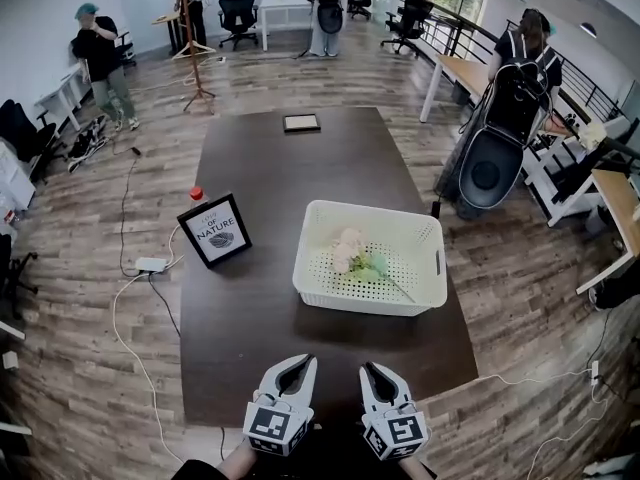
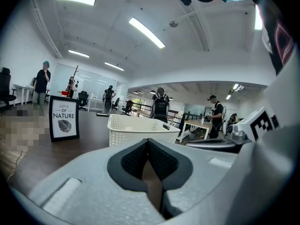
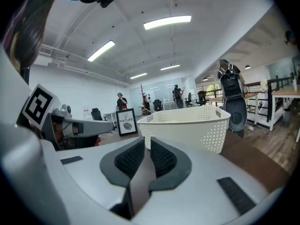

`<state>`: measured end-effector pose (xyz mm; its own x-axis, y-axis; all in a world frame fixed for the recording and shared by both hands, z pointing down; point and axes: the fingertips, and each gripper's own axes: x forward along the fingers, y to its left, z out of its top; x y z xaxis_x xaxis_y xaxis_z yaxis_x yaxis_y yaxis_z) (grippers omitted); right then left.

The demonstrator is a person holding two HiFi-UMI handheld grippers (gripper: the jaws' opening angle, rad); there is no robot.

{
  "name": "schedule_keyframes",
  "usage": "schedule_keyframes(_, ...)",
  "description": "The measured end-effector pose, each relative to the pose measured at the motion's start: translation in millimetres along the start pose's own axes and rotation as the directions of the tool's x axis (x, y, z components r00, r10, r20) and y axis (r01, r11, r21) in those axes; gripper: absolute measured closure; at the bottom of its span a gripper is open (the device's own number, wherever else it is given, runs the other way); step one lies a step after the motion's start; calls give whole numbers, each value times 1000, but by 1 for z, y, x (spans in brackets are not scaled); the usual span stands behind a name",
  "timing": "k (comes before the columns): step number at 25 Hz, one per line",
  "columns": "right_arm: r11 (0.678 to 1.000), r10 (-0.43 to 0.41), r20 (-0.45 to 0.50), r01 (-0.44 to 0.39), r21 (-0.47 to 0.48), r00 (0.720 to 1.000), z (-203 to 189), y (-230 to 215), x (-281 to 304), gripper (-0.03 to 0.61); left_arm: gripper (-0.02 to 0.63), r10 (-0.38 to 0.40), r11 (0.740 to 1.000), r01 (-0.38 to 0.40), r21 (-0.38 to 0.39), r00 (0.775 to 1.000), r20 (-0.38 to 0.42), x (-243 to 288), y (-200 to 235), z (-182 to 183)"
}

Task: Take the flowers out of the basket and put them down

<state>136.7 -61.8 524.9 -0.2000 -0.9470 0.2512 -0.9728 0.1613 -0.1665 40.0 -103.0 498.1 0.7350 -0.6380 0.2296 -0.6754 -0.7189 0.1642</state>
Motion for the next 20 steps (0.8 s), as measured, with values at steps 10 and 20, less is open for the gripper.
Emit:
schedule_keyframes(10, 996, 9, 26, -11, 91, 1000, 30, -54, 15, 501, 604, 90, 996, -90, -26, 996, 6, 17, 2, -4)
schedule_keyframes(20, 994, 65, 24, -67, 82, 998, 67, -94, 29, 400, 604, 154, 987, -153, -41, 988, 10, 21, 7, -4)
